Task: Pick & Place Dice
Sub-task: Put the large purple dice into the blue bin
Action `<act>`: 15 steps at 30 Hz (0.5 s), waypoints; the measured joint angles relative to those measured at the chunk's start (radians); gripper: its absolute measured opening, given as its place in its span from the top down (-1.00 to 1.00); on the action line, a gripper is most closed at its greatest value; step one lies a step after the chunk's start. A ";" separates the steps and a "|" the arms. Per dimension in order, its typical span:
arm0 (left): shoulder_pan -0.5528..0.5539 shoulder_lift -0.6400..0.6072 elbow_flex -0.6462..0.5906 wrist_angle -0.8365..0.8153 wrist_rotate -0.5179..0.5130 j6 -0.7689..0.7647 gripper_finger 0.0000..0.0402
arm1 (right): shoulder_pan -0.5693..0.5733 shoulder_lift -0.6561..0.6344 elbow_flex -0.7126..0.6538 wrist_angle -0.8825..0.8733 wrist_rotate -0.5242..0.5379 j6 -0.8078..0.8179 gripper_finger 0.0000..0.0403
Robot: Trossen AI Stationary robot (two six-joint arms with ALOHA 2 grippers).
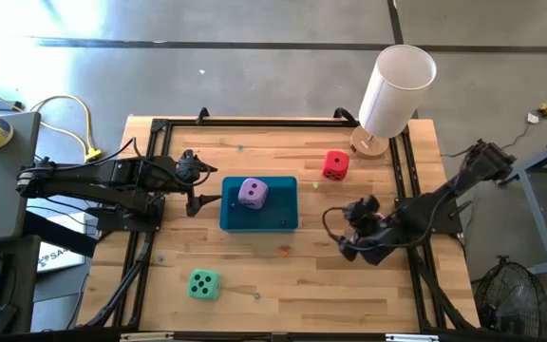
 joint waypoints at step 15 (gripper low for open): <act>0.000 0.000 0.000 0.002 0.000 -0.002 -0.99 | -0.002 -0.057 0.000 -0.475 -0.387 0.542 -0.98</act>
